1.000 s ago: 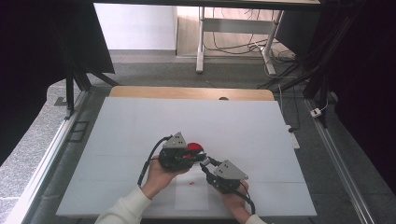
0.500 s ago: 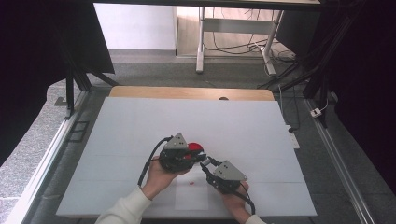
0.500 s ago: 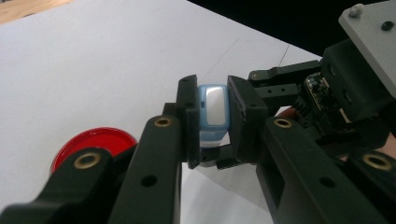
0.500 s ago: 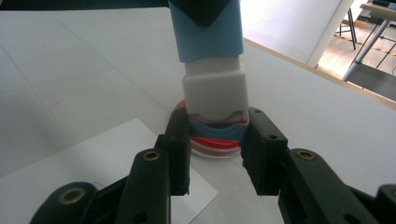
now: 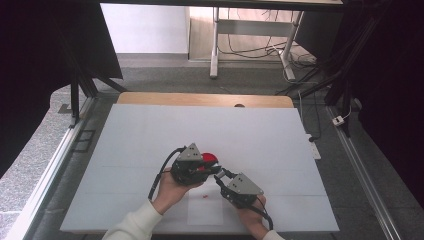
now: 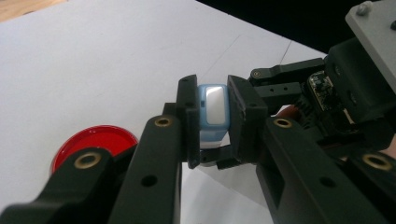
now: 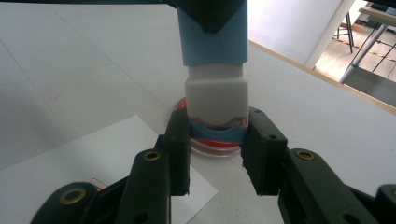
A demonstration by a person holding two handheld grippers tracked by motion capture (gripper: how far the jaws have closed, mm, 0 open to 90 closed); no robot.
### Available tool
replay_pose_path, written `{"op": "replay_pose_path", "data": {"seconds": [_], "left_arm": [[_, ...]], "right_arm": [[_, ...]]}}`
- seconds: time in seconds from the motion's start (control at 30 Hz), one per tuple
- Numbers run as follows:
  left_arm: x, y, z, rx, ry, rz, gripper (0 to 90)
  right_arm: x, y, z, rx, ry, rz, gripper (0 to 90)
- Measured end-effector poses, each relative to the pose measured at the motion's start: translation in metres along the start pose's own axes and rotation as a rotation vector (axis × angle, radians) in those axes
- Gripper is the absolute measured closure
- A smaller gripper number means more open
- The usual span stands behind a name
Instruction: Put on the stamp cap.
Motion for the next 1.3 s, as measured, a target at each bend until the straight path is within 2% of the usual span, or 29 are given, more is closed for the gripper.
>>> {"op": "replay_pose_path", "data": {"seconds": [0.53,0.7,1.03,1.1,1.3], "left_arm": [[0.006,0.004,0.004,0.025,0.01,-0.023,75.3],[0.008,0.003,0.006,0.023,0.019,-0.016,75.3],[0.01,0.004,0.005,0.06,0.029,-0.047,75.4],[0.011,0.004,0.005,0.06,0.033,-0.047,75.4],[0.013,0.002,0.01,0.046,0.027,-0.045,75.5]], "right_arm": [[0.003,0.0,0.002,-0.008,0.031,0.002,64.3],[0.004,0.0,0.002,-0.004,0.038,0.001,64.2],[0.002,0.003,0.001,-0.022,0.027,-0.017,64.1],[0.002,0.004,0.001,-0.013,0.034,-0.039,64.1],[0.003,0.002,0.0,-0.009,0.041,-0.031,64.0]]}}
Point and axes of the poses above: each handheld gripper's, and its own axes: z roughly forward along the jaws, x roughly out of its underside, y roughly to its left, the point moved 9 cm from there along z, roughly forward along the jaws, and after that the axes turned 4 degrees about z, right-handed, at the moved point
